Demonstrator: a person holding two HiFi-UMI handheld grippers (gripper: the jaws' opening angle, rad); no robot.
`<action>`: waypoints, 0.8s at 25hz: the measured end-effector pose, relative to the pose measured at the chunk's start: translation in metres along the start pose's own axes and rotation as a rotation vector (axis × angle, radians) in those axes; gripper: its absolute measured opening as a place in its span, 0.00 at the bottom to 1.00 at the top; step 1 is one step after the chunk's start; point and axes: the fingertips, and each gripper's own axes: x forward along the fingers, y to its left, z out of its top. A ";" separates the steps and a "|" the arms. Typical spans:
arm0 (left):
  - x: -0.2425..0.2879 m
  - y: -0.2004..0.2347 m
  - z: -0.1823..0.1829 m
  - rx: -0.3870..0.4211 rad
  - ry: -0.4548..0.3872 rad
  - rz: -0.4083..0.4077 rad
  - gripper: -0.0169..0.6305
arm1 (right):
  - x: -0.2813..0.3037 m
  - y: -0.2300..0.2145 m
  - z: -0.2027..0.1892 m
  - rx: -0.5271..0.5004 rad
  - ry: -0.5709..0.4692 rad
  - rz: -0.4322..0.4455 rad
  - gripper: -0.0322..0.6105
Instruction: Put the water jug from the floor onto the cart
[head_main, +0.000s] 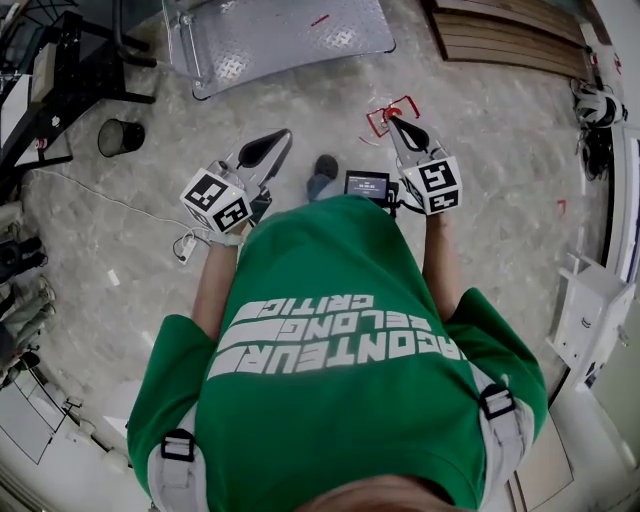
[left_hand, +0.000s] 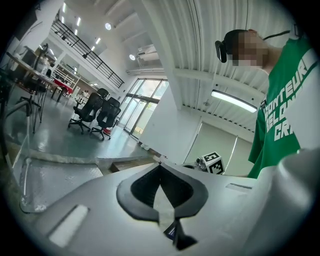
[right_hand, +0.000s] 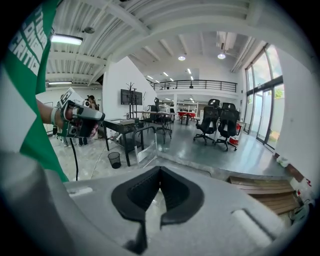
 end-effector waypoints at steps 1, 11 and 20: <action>0.005 0.000 0.000 0.005 0.001 -0.002 0.05 | 0.001 -0.006 -0.003 0.001 -0.001 -0.003 0.04; 0.030 0.001 -0.006 0.021 0.010 -0.002 0.05 | 0.006 -0.031 -0.018 0.012 -0.002 0.008 0.04; 0.037 0.013 -0.007 -0.002 0.026 -0.016 0.05 | 0.011 -0.035 -0.022 0.019 0.035 0.002 0.04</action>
